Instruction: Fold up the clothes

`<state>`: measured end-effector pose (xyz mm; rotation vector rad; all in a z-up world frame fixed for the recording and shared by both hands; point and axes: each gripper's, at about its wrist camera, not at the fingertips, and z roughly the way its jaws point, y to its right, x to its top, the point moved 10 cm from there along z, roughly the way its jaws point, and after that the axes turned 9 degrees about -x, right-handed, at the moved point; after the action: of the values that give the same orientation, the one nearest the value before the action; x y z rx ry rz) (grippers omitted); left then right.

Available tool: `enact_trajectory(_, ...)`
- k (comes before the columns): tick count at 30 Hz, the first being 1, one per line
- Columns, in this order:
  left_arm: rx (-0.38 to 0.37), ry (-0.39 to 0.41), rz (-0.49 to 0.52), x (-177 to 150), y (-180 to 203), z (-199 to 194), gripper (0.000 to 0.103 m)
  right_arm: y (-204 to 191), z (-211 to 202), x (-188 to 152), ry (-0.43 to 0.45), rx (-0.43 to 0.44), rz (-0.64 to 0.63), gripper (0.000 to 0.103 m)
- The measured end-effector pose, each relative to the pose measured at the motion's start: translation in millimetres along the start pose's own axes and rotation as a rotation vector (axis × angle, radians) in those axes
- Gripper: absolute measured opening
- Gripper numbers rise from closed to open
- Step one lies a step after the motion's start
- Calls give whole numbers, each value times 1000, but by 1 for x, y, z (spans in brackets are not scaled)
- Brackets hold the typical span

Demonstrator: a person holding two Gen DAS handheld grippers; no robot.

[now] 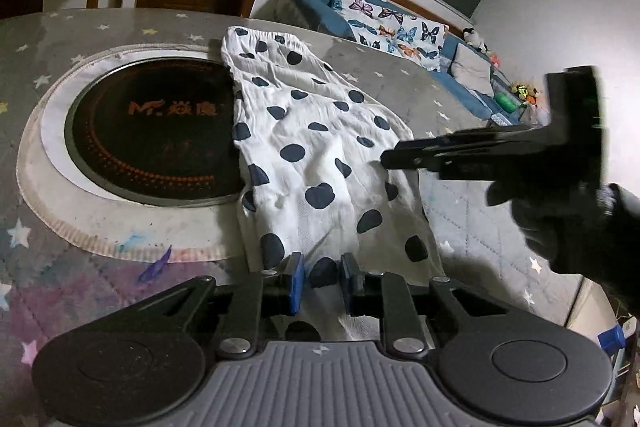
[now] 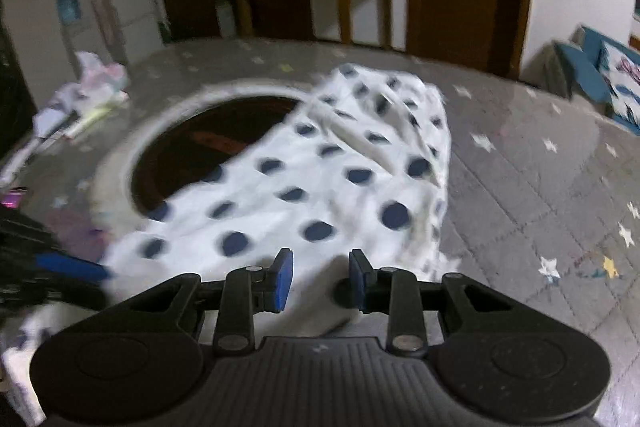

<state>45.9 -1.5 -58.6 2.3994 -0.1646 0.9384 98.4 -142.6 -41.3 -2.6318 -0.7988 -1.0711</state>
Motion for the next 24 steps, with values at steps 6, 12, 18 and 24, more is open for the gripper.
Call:
enact_trajectory(6, -33, 41, 32, 27, 17, 0, 22, 13, 14, 25, 17, -17, 1, 30)
enact_trajectory(12, -23, 8, 14, 36, 9, 28, 22, 22, 41, 81, 75, -45, -4, 31)
enact_trajectory(18, -34, -33, -6, 30, 3, 42, 22, 52, 93, 125, 82, -108, 70, 31)
enact_trajectory(24, -49, -48, -29, 26, -1, 46, 22, 69, 139, 146, 64, -125, 125, 31)
